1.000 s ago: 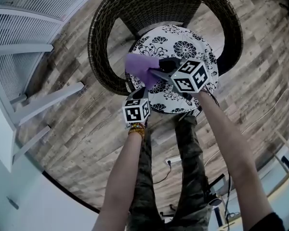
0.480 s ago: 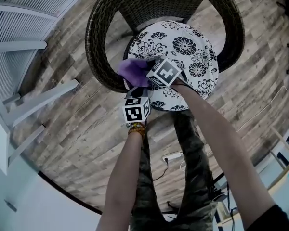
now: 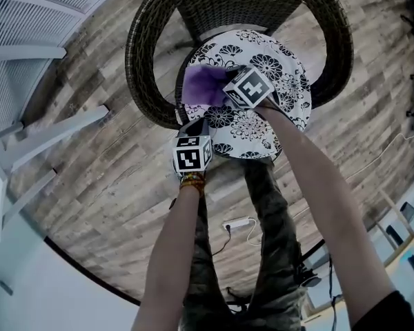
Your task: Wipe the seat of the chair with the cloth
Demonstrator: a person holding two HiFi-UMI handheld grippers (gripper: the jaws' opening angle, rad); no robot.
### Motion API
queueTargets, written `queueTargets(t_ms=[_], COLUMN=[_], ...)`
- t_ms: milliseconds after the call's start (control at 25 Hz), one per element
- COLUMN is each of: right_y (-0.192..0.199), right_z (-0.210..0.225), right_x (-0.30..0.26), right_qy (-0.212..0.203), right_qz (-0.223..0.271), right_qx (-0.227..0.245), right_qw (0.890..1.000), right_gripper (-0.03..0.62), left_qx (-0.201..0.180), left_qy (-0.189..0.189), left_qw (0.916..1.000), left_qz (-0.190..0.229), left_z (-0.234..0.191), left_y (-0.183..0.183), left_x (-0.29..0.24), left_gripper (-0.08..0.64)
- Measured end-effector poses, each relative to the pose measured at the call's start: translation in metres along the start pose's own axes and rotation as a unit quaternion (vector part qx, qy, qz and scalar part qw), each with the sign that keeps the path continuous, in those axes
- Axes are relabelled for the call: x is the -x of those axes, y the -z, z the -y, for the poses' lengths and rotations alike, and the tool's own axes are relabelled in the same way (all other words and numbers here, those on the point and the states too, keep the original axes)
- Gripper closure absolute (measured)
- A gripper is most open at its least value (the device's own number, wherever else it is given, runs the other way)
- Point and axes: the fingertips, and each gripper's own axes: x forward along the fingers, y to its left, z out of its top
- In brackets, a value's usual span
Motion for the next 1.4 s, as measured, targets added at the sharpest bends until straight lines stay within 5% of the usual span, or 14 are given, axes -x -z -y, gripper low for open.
queueTargets(t_ms=[680, 1000, 1120, 1240, 1400], right_y=[0.055, 0.080, 0.074, 0.042, -0.012], right_z=[0.121, 0.172, 0.179, 0.153, 0.066], right_x=[0.068, 0.114, 0.137, 0.155, 0.132], right_qy=[0.119, 0.216, 0.245, 0.220, 0.060], right_qz=[-0.027, -0.061, -0.029, 0.056, 0.142], right_qx=[-0.082, -0.118, -0.153, -0.117, -0.016], right_qw=[0.989, 0.967, 0.957, 0.967, 0.988], right_gripper=[0.505, 0.508, 0.511, 0.509, 0.506], left_qx=[0.004, 0.004, 0.005, 0.004, 0.002], left_qy=[-0.001, -0.001, 0.000, 0.000, 0.000], left_qw=[1.0000, 1.0000, 1.0000, 1.0000, 0.9999], left_qz=[0.003, 0.006, 0.007, 0.008, 0.014], left_z=[-0.001, -0.001, -0.001, 0.000, -0.002], left_y=[0.001, 0.000, -0.001, 0.001, 0.000], left_x=[-0.001, -0.001, -0.002, -0.001, 0.000], left_gripper=[0.545, 0.545, 0.545, 0.545, 0.545])
